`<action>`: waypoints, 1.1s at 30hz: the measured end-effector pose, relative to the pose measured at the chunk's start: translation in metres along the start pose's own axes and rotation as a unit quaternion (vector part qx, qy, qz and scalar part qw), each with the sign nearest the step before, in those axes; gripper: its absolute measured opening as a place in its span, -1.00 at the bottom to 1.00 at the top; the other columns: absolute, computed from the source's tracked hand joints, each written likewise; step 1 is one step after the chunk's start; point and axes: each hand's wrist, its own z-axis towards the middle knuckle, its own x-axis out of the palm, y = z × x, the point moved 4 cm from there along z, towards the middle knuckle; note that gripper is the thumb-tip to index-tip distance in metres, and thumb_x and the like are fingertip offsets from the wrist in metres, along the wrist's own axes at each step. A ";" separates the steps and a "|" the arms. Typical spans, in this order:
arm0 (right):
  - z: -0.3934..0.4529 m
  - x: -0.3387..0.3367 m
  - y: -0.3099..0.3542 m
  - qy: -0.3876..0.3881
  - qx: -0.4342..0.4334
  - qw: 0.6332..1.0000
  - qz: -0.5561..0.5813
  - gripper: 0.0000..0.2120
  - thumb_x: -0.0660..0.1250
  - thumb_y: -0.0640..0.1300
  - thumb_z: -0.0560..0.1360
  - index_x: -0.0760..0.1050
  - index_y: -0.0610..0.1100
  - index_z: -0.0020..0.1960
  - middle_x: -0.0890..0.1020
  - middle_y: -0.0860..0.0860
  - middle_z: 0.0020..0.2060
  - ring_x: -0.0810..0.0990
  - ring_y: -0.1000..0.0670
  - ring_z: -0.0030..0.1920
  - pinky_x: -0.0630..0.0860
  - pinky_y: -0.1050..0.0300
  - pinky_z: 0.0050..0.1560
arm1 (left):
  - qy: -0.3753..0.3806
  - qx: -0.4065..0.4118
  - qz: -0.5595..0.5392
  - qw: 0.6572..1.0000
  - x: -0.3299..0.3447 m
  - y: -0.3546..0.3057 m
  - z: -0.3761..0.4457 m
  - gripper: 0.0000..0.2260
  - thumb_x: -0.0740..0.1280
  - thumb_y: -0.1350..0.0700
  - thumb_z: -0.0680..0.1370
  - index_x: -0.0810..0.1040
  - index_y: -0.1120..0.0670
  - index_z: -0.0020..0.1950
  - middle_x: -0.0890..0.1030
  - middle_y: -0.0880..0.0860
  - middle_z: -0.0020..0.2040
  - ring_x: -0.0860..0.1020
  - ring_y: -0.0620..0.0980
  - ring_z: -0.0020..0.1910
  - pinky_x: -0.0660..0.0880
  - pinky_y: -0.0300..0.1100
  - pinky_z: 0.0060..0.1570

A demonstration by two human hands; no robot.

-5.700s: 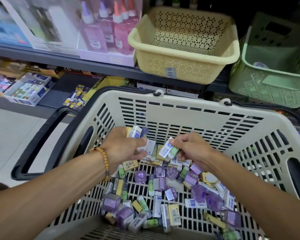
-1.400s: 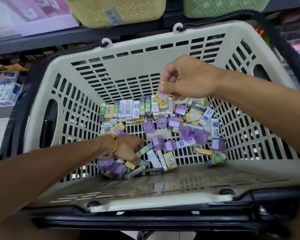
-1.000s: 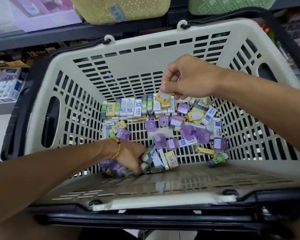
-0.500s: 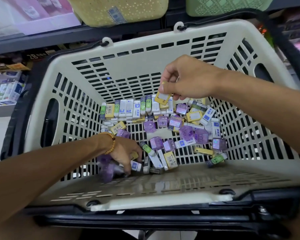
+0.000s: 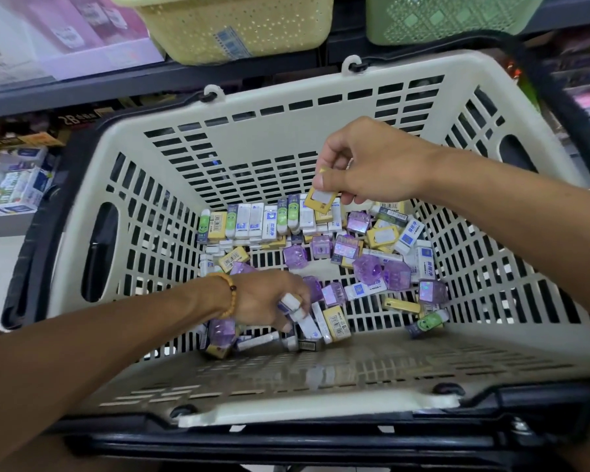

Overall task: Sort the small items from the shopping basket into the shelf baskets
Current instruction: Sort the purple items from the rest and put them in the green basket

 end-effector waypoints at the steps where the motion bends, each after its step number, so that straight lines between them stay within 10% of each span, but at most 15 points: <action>1: 0.000 0.000 0.000 -0.001 -0.001 1.000 0.000 -0.87 0.39 -0.07 0.54 0.58 -0.14 -0.08 0.65 -0.01 -0.26 0.69 0.03 -0.29 0.65 0.06 -0.17 | -0.028 0.041 0.060 0.997 0.003 -0.006 0.003 -0.79 0.44 0.22 0.47 0.60 0.03 0.07 0.57 -0.04 0.06 0.52 -0.04 0.04 0.44 -0.22 0.09; 10: -0.001 0.001 -0.003 -0.003 -0.003 1.000 -0.007 -0.88 0.39 -0.07 0.54 0.59 -0.13 -0.08 0.68 -0.07 -0.21 0.69 0.03 -0.27 0.66 0.03 -0.11 | -0.008 0.170 0.263 0.950 0.013 -0.002 -0.002 -0.75 0.40 0.28 0.47 0.38 0.03 -0.02 0.08 -0.10 0.58 0.29 0.01 0.46 0.34 -0.20 0.23; 18: 0.003 0.003 -0.002 -0.005 0.000 1.000 -0.011 -0.86 0.39 -0.06 0.54 0.59 -0.13 -0.08 0.67 -0.05 -0.24 0.68 0.04 -0.29 0.62 0.11 -0.18 | -0.086 0.125 0.267 0.952 0.019 -0.010 0.022 -0.58 0.43 -0.02 0.49 0.35 0.02 0.26 0.47 0.02 0.22 0.46 -0.03 -0.10 0.37 -0.17 -0.12; 22: 0.001 0.003 -0.004 -0.002 0.004 1.000 -0.007 -0.88 0.39 -0.07 0.55 0.59 -0.12 -0.08 0.66 -0.02 -0.25 0.69 0.03 -0.28 0.64 0.09 -0.16 | -0.047 0.099 0.302 0.947 0.021 -0.006 0.027 -0.33 0.48 -0.03 0.44 0.25 -0.05 0.47 0.43 0.06 0.29 0.54 0.11 0.01 0.37 -0.12 -0.12; 33: 0.009 -0.002 -0.015 -0.012 0.029 0.996 0.085 -0.86 0.27 -0.05 0.61 0.47 -0.13 0.02 0.67 -0.12 -0.18 0.70 -0.01 -0.34 0.60 0.20 -0.37 | -0.063 0.020 0.180 0.981 0.020 -0.010 0.028 -0.41 0.47 0.10 0.42 0.38 -0.08 0.42 0.57 0.09 0.16 0.52 0.08 0.14 0.49 -0.05 0.12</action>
